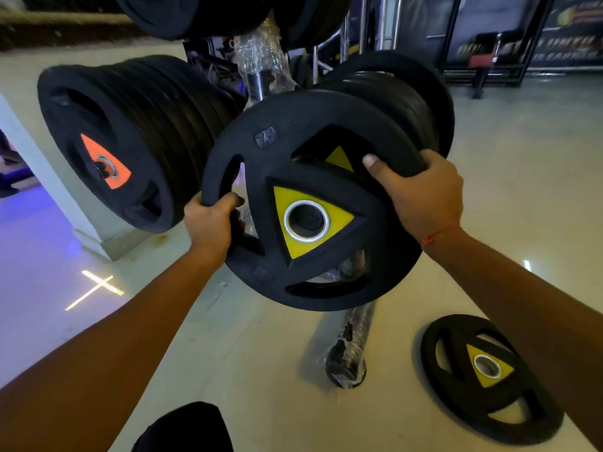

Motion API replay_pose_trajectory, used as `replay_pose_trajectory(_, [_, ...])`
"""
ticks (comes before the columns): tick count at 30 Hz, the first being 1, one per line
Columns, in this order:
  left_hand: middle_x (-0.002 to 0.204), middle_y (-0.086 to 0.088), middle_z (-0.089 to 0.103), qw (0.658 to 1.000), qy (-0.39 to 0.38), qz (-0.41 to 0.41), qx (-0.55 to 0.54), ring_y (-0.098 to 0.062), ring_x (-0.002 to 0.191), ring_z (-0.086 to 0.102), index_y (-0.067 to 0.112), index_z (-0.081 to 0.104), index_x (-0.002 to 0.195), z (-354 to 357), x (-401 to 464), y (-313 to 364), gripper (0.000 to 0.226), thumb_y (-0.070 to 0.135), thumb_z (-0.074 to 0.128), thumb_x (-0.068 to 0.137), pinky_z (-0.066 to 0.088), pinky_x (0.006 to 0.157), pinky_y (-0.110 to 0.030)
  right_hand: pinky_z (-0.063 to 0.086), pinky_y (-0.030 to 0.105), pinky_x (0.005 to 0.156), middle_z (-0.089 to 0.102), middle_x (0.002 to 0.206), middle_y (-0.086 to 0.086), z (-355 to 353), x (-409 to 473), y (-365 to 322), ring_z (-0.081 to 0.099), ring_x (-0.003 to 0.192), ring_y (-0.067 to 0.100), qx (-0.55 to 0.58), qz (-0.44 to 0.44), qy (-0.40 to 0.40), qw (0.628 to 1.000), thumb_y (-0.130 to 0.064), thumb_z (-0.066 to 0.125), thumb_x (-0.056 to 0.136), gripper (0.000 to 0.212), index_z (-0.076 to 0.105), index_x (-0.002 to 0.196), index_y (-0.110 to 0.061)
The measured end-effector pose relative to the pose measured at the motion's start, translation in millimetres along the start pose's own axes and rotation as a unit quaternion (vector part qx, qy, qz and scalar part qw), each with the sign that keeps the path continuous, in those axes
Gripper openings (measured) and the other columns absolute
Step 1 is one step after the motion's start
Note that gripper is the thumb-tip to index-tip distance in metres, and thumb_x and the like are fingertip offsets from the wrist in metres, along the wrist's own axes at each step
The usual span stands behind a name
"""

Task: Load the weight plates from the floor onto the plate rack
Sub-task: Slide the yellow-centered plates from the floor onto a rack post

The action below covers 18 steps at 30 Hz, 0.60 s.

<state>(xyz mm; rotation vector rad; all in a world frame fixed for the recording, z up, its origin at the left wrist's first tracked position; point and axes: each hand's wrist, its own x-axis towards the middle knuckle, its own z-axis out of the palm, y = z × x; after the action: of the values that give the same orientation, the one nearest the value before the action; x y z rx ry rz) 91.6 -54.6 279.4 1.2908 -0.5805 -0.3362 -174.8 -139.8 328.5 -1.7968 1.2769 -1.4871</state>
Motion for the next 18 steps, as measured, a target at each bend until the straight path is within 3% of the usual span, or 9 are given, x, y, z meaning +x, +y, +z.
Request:
replay_pose_trajectory(6, [0.058,-0.01,0.057,1.0,-0.012,0.017,0.022,-0.026,0.045,0.054,0.002,0.06,0.078,4,10,-4,0.014,0.013,0.069,0.075,0.048,0.05,-0.035,0.052,0.024,0.074,0.067,0.091,-0.007,2,2,4,0.066,0.087,0.015,-0.014,0.002,0.009,1.0,-0.07,0.073,0.075,0.058,0.068,0.105,-0.022])
replay_pose_trajectory(9, [0.06,-0.005,0.058,0.999,-0.007,0.04,0.034,-0.012,0.043,0.056,0.003,0.061,0.082,6,8,-5,0.006,0.006,0.066,0.084,0.047,0.048,-0.024,0.055,0.028,0.077,0.069,0.093,-0.005,4,1,5,0.066,0.089,0.016,-0.022,-0.006,0.017,1.0,-0.071,0.071,0.075,0.06,0.067,0.107,-0.02])
replay_pose_trajectory(12, [0.06,-0.002,0.058,0.997,0.0,0.064,0.04,-0.004,0.041,0.054,0.009,0.059,0.078,10,7,-6,0.013,0.0,0.064,0.087,0.044,0.045,-0.019,0.054,0.026,0.074,0.068,0.092,-0.005,5,0,7,0.066,0.088,0.015,-0.037,-0.014,0.03,0.999,-0.074,0.069,0.075,0.061,0.066,0.106,-0.021])
replay_pose_trajectory(15, [0.06,-0.002,0.06,0.997,-0.001,0.066,0.041,-0.011,0.046,0.059,0.014,0.06,0.076,10,12,-9,0.015,0.004,0.065,0.085,0.049,0.049,-0.025,0.054,0.023,0.074,0.067,0.093,-0.006,7,-3,8,0.066,0.089,0.014,-0.04,-0.026,0.039,0.998,-0.073,0.068,0.077,0.061,0.065,0.108,-0.021])
replay_pose_trajectory(18, [0.066,-0.012,0.063,0.998,-0.018,0.052,0.03,-0.033,0.058,0.061,0.014,0.062,0.08,9,22,-18,0.008,0.018,0.068,0.077,0.057,0.057,-0.044,0.052,0.019,0.073,0.066,0.095,-0.007,7,-5,8,0.065,0.09,0.013,-0.038,-0.034,0.043,0.998,-0.07,0.069,0.078,0.06,0.064,0.11,-0.02])
